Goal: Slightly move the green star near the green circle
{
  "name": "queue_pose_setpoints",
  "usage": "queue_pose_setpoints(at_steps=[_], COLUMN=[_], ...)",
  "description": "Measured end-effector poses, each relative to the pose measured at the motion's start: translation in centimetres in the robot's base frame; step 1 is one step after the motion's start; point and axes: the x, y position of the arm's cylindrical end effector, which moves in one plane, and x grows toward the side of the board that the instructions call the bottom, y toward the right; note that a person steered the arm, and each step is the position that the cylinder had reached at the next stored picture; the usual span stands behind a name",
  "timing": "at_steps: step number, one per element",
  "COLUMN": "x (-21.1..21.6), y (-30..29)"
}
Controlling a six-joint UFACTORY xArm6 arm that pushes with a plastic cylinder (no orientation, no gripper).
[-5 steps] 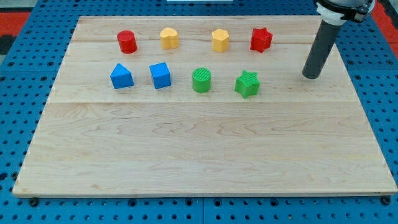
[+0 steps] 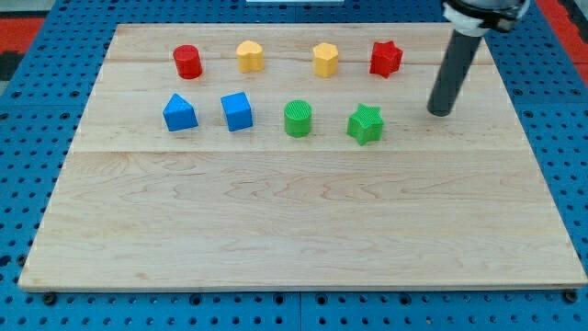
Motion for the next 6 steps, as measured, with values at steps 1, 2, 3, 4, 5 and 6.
queue_pose_setpoints(at_steps=[1, 2, 3, 4, 5, 6], x=[-0.1, -1.7, -3.5, -6.6, -8.1, -9.6], y=[-6.1, -12.9, -19.5, -23.7, -27.8, -31.5])
